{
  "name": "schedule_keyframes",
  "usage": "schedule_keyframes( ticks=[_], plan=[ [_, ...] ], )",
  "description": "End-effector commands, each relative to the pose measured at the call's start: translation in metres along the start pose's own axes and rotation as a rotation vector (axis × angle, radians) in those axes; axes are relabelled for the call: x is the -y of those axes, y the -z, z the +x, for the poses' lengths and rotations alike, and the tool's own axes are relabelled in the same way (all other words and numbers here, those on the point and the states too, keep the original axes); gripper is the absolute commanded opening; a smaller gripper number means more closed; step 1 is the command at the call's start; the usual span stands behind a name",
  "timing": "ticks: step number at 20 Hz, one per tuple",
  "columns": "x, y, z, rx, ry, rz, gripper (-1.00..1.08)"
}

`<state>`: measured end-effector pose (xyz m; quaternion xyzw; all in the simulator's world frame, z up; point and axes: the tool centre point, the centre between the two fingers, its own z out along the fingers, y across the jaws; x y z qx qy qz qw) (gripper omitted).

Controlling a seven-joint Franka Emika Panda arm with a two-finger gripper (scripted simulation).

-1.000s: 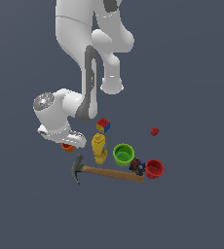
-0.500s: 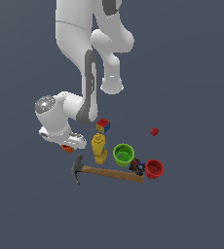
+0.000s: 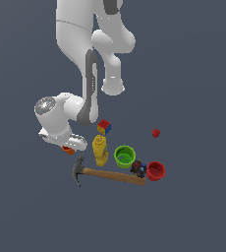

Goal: Pick up a designated object from a clutter of objects.

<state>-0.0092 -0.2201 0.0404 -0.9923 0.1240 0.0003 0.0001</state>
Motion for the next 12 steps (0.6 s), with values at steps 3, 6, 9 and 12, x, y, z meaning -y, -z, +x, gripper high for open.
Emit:
schedule_keyframes(
  ticks=[3,6,9,12],
  plan=[
    [0.000,0.012,0.004,-0.002,0.000,0.000,-1.00],
    [0.001,0.026,0.009,-0.002,0.000,0.000,-1.00],
    [0.001,0.044,0.015,-0.001,0.000,-0.001,-1.00],
    [0.002,0.067,0.022,-0.001,0.000,-0.001,-1.00]
  ],
)
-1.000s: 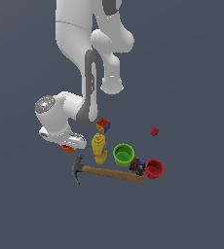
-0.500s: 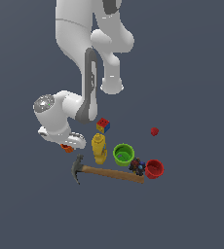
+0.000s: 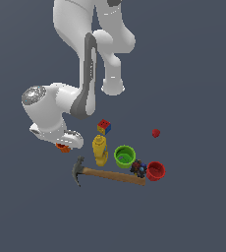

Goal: Pick up a designated object from a clutter of objects.

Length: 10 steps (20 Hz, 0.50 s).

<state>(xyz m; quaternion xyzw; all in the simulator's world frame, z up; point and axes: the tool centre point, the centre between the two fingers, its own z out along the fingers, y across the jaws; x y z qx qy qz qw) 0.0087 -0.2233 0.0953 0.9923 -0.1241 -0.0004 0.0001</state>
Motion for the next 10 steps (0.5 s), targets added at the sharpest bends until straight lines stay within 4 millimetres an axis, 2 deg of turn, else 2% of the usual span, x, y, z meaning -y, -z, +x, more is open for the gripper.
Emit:
schedule_keyframes(
  ticks=[1,10],
  plan=[
    [0.000,0.021,0.007,-0.001,0.000,-0.001,-1.00],
    [0.002,0.109,0.037,-0.001,-0.001,-0.002,-1.00]
  ],
)
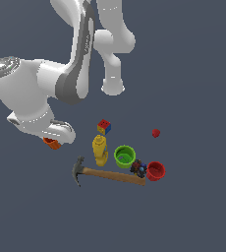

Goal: Pick up a designated object from a clutter of objects.

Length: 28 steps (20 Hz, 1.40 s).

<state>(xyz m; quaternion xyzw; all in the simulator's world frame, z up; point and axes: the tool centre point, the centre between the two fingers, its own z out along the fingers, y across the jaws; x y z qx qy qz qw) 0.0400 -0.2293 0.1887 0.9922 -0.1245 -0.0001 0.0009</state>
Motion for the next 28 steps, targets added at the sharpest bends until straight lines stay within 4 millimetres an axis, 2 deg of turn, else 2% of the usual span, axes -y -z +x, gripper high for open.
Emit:
schedule_keyframes(
  ticks=[1,8,14,21,28],
  plan=[
    [0.000,0.025,0.008,0.000,0.000,0.000,-1.00],
    [0.002,0.091,0.031,0.000,0.000,0.000,-1.00],
    [0.003,0.136,0.048,0.000,0.000,0.000,-1.00],
    [0.004,0.177,0.065,0.000,0.001,0.000,-1.00],
    [0.005,0.209,0.078,0.000,0.002,0.001,-1.00]
  ],
)
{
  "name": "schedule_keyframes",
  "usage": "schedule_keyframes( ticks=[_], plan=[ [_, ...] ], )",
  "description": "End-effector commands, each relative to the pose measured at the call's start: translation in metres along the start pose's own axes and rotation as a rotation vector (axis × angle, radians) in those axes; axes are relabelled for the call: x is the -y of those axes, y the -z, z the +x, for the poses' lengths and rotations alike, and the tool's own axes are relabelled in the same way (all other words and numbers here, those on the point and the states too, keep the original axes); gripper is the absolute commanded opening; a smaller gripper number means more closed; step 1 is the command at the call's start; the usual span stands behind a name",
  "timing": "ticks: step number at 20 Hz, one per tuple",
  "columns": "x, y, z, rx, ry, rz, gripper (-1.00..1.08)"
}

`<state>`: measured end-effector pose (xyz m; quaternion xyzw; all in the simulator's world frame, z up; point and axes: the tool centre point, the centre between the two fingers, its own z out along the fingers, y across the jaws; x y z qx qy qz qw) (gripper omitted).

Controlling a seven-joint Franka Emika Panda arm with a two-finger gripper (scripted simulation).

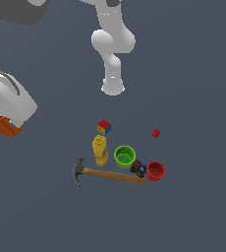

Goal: Pick up a designated object from a clutter of objects.

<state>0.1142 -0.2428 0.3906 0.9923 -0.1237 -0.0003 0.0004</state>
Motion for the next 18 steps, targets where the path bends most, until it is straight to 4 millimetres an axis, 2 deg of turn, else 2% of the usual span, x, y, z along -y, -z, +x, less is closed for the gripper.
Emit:
schedule_keyframes(
  ticks=[1,9,18],
  plan=[
    [0.000,0.010,0.004,0.000,0.000,0.000,-1.00],
    [0.001,0.028,0.012,0.000,0.000,0.001,-1.00],
    [0.001,0.033,0.015,0.000,0.000,0.001,-1.00]
  ],
)
